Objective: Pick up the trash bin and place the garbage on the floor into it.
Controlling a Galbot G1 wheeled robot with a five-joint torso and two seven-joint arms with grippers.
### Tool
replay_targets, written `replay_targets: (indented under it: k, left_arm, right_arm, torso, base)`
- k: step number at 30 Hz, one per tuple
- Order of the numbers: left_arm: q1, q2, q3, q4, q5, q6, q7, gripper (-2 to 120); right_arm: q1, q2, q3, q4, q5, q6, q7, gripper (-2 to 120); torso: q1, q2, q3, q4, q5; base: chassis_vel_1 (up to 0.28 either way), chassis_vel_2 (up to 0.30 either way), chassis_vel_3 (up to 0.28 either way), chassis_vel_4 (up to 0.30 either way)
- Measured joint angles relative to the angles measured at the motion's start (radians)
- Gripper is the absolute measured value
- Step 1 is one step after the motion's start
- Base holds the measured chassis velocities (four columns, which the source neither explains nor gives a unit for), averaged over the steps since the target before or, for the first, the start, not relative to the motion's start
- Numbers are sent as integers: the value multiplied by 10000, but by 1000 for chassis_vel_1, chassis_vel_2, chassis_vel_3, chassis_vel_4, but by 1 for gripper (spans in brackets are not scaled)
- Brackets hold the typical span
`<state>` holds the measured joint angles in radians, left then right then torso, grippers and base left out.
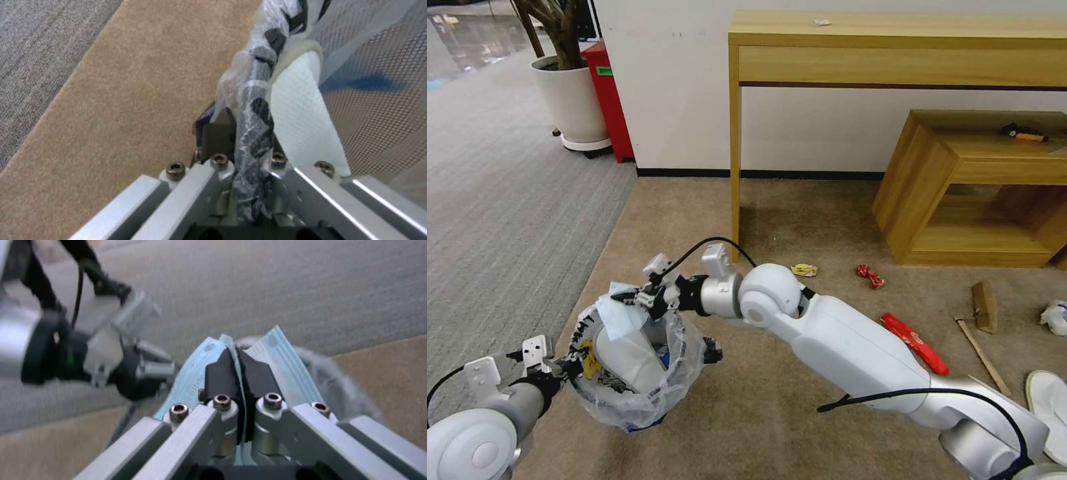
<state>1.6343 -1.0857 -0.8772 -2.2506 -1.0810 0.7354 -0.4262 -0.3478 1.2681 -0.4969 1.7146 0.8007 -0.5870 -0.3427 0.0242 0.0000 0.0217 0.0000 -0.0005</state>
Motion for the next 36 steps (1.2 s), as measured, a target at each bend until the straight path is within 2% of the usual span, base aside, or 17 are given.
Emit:
replay_targets:
  k: [9,12,13,15,16,18,19,22,23,26,27,30,31,35,36]
  left_arm:
    - [8,-13,-3,-70,-4,0,-6,0]
    - [8,-13,-4,-73,-6,0,-8,0]
    - [8,-13,-4,-73,-6,0,-8,0]
    - [3,-13,-4,-75,-7,0,-8,0]
    - [3,-13,-4,-75,-7,0,-8,0]
    - [0,-17,-1,-76,-8,0,-8,0]
    - [0,-17,-1,-76,-8,0,-8,0]
    - [-4,-27,2,-75,-6,0,-9,0]
    - [-4,-27,2,-75,-6,0,-9,0]
    - [16,-50,-40,-76,-6,0,-8,0]
    - [16,-50,-40,-76,-6,0,-8,0]
    - [62,-103,-93,-75,-5,0,2,0]
    - [62,-103,-93,-75,-5,0,2,0]
    - [80,-161,-188,-55,6,0,14,0]
    - [80,-161,-188,-55,6,0,14,0]
  right_arm:
    - [-16,-24,-386,-218,-847,-235,-346,0]
    - [-112,13,-428,-248,-1027,-327,-122,15]
    - [-112,13,-428,-248,-1027,-327,-122,15]
    - [-130,-3,-426,-207,-1020,-346,-16,25]
    - [-130,-3,-426,-207,-1020,-346,-16,25]
    - [-196,-10,-386,-143,-982,-352,114,37]
    - [-196,-10,-386,-143,-982,-352,114,37]
    - [-335,-10,-251,-47,-792,-325,444,52]
    - [-335,-10,-251,-47,-792,-325,444,52]
    - [-572,-28,271,124,-638,-259,778,66]
    - [-572,-28,271,124,-638,-259,778,66]
    - [-947,-163,942,304,-517,-87,1298,81]
    - [-947,-163,942,304,-517,-87,1298,81]
    - [-1718,-598,2209,516,-546,148,1941,97]
    - [-1718,-598,2209,516,-546,148,1941,97]
  torso:
    - [0,1,0,-1,1]
    - [0,0,0,-1,2]
    - [0,0,0,-1,2]
    - [0,0,0,-1,2]
    - [0,0,0,-1,2]
    - [0,0,0,-1,2]
    - [0,0,0,-1,2]
    - [0,0,0,0,2]
    - [0,0,0,0,2]
    - [0,-1,0,0,2]
    - [0,-1,0,0,2]
    - [0,0,0,0,2]
    - [0,0,0,0,2]
    - [0,0,0,0,3]
    - [0,0,0,0,3]
  base:
    - [0,0,0,0]
    - [0,0,0,0]
    - [0,0,0,0]
    - [0,0,0,0]
    - [0,0,0,0]
    - [0,0,0,0]
    - [0,0,0,0]
    - [0,0,0,0]
    - [0,0,0,0]
    - [0,0,0,0]
    - [0,0,0,0]
    - [0,0,0,0]
    - [0,0,0,0]
    - [0,0,0,0]
    - [0,0,0,0]
